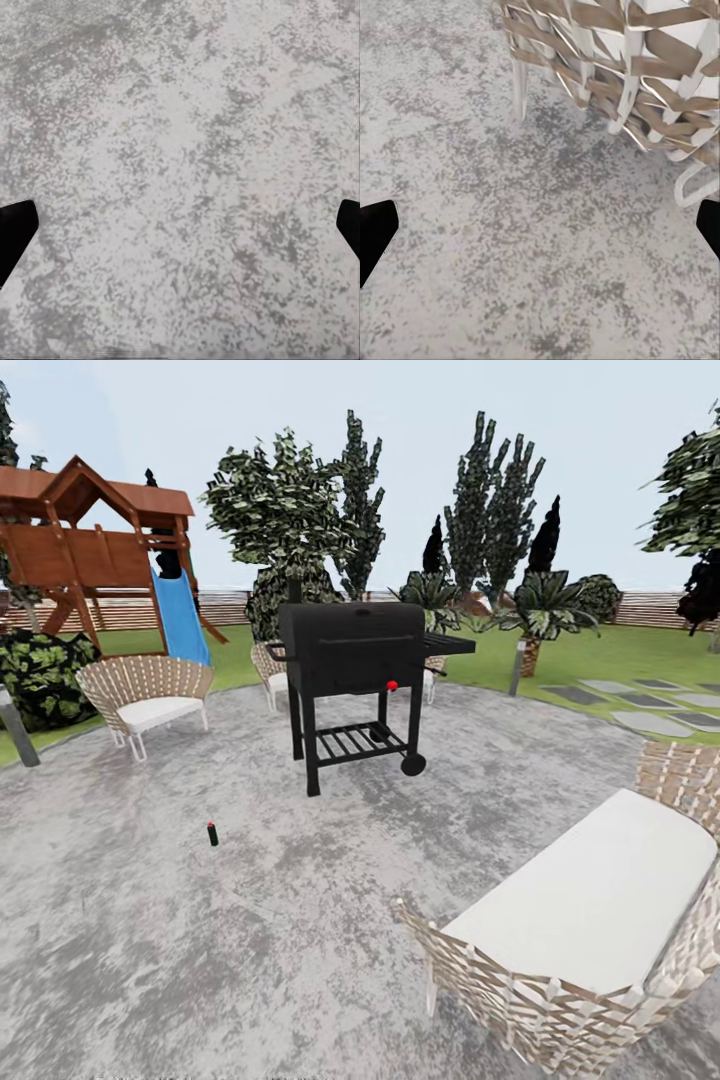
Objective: In the garden, pick up the pesticide atomizer on the floor and spray pesticide onto both trees until each tree trunk is fully covered.
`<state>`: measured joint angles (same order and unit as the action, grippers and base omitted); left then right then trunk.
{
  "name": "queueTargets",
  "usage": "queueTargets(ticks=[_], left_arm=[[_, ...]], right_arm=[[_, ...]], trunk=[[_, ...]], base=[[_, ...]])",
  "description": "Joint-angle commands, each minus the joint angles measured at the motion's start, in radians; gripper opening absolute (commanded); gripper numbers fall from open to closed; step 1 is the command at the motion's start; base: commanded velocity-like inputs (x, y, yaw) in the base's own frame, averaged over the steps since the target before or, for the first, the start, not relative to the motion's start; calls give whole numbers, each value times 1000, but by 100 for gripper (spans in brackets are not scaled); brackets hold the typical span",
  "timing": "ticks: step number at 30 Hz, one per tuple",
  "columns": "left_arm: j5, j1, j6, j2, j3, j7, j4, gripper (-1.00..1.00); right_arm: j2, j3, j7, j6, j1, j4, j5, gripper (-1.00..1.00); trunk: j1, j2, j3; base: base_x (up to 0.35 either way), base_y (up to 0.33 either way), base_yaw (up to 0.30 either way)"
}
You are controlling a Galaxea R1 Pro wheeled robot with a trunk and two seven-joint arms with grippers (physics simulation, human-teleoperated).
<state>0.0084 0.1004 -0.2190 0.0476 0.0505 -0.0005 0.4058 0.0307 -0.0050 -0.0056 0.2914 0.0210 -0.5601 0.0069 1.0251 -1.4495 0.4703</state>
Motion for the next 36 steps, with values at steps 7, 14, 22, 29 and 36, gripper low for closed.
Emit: queueTargets(ticks=[7,14,22,29,36], left_arm=[[0,1,-5,0,3,1,-34,100],[1,1,-6,0,3,2,-40,100],[-1,1,-7,0,3,0,-41,100],[-1,1,-7,0,3,-1,-41,100],[-1,1,-8,0,2,-1,-41,100]], right_arm=[[0,-1,-1,2,0,3,1,100],[0,0,-1,3,0,18,1,100],[0,0,-1,3,0,20,1,100],[0,0,-1,3,0,20,1,100],[0,0,-1,3,0,20,1,100]], trunk=[[0,-1,4],[0,-1,8],[0,-1,13],[0,-1,18],[0,-1,22]], base=[[1,0,272],[148,153,272],[245,213,272],[309,109,271],[335,12,213]])
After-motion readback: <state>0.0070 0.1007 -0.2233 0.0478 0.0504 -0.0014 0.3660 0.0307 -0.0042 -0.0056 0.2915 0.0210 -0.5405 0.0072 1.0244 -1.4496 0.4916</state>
